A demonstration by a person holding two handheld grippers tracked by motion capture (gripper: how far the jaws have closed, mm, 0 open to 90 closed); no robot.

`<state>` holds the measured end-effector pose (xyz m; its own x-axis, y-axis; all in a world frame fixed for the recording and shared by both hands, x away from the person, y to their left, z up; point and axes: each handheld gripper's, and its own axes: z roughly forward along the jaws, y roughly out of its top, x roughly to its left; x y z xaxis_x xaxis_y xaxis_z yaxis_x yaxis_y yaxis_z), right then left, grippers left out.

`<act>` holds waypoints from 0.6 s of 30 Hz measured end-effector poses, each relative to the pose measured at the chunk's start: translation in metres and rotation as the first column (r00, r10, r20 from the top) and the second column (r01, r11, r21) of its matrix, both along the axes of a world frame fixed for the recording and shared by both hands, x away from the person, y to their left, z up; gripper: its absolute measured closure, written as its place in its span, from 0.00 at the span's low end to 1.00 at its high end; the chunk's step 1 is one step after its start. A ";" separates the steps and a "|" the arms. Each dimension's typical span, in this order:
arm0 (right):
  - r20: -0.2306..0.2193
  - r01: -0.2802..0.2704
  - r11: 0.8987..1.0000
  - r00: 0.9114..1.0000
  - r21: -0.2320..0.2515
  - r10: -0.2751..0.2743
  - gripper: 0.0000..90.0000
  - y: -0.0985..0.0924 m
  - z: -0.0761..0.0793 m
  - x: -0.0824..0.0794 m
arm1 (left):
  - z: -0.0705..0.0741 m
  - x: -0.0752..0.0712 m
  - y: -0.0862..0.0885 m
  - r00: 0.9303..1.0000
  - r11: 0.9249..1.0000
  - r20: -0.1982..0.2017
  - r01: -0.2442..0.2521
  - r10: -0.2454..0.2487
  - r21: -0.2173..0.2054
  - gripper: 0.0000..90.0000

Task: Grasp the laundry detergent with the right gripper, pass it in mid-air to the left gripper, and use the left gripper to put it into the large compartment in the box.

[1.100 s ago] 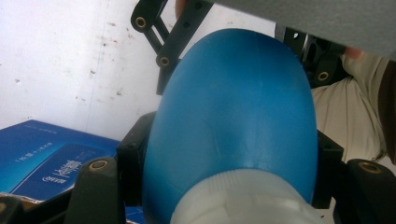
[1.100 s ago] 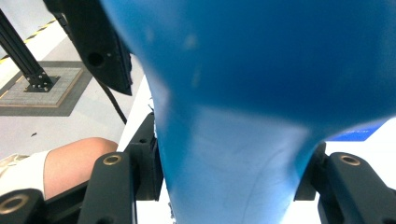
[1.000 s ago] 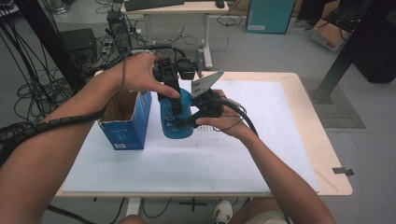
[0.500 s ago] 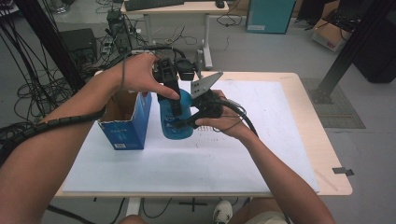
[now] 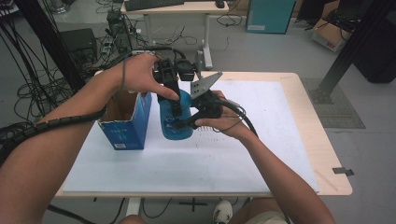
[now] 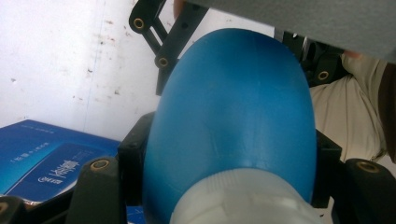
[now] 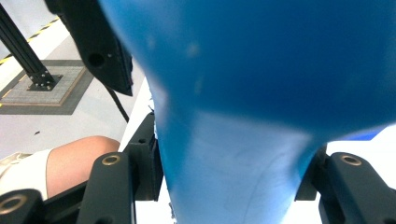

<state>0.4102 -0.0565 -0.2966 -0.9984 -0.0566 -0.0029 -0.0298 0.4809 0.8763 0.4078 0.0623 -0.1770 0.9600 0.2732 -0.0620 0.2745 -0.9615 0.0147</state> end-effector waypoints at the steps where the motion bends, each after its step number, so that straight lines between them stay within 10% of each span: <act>1: -0.002 -0.001 1.000 1.000 0.000 0.001 0.47 0.000 0.000 0.000 | 0.000 0.000 0.000 1.000 1.000 -0.001 0.000 0.000 0.000 0.41; 18: -0.004 -0.008 1.000 1.000 0.002 0.009 0.47 0.001 -0.001 0.001 | -0.001 0.000 0.000 1.000 1.000 0.000 0.001 -0.001 0.005 0.41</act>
